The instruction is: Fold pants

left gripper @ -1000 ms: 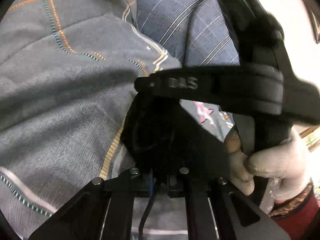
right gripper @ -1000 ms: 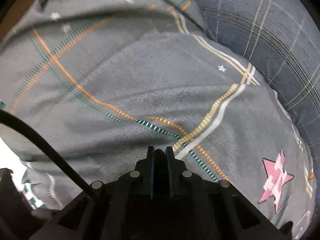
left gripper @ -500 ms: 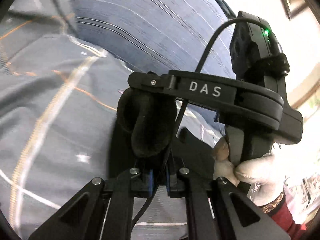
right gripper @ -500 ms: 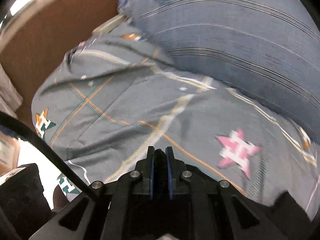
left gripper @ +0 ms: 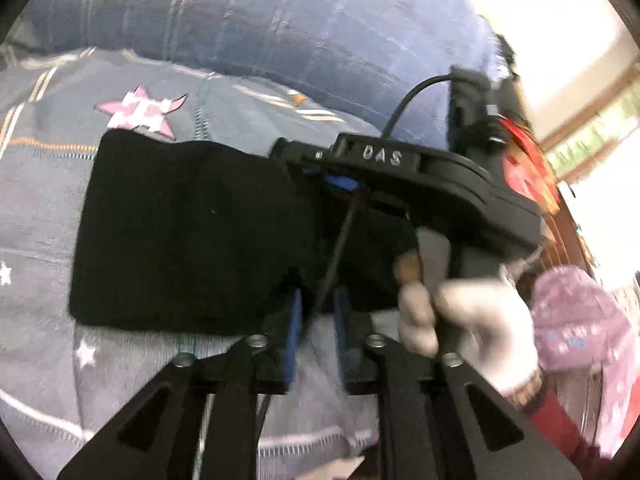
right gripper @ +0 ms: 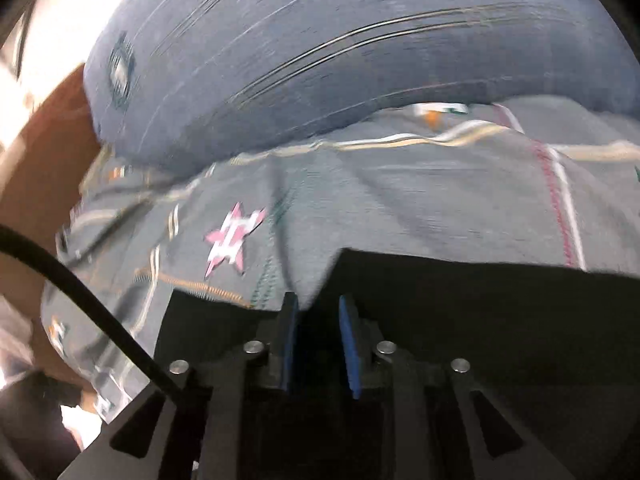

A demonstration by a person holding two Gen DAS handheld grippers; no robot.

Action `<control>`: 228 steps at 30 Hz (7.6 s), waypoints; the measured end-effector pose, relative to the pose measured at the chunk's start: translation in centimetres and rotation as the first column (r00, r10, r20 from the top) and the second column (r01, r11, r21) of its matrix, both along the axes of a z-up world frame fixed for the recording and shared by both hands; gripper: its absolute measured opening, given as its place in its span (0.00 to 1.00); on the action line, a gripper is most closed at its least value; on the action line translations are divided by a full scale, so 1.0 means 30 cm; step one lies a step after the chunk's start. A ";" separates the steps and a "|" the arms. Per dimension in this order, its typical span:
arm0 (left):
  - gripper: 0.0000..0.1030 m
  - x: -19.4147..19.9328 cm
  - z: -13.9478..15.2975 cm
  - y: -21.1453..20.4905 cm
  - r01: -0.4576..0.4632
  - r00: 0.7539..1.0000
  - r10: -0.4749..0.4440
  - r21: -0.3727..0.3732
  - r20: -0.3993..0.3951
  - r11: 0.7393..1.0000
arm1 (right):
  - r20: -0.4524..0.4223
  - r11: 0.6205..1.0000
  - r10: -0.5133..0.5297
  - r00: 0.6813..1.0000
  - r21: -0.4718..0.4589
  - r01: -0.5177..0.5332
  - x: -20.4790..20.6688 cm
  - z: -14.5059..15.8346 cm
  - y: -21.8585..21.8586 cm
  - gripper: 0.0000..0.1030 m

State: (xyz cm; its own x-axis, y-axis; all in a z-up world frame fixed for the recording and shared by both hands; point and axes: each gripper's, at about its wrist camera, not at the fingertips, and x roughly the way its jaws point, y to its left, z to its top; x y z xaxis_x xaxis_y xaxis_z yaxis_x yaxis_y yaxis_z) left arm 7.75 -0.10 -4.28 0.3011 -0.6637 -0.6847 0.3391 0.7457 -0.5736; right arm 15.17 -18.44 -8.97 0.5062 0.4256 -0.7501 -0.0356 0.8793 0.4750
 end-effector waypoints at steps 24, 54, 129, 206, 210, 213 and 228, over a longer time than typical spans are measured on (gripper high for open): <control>0.44 0.127 -0.063 0.269 -0.268 0.963 0.268 0.023 -0.025 0.963 | -0.022 0.931 -0.014 1.000 0.364 0.021 -0.126 -0.104 0.048 0.35; 0.50 -0.129 0.076 0.308 -0.369 0.928 0.369 0.003 0.062 0.929 | 0.118 0.981 -0.180 0.977 0.090 0.170 -0.482 0.023 0.045 0.48; 0.59 0.039 0.180 -0.210 0.053 0.992 -0.078 0.231 0.100 0.971 | 0.194 0.808 -0.567 0.801 -0.059 0.587 -0.845 0.060 -0.578 0.65; 0.38 0.279 0.017 0.709 -0.243 0.968 0.252 -0.289 -0.007 0.926 | 0.189 0.944 0.290 0.938 0.105 -0.313 -0.336 0.278 0.297 0.49; 0.53 0.247 -0.013 0.653 -0.208 0.978 0.195 -0.360 -0.071 0.909 | 0.164 0.989 0.064 0.984 0.122 -0.084 -0.248 0.279 0.168 0.28; 0.55 0.256 -0.052 0.586 -0.191 0.980 0.153 -0.361 -0.130 0.913 | 0.103 0.987 0.053 0.993 0.143 -0.068 -0.165 0.185 0.196 0.27; 0.75 0.187 -0.056 0.496 -0.102 0.993 0.080 -0.309 -0.083 0.945 | 0.097 0.950 0.298 0.950 0.071 -0.305 -0.323 0.111 0.290 0.40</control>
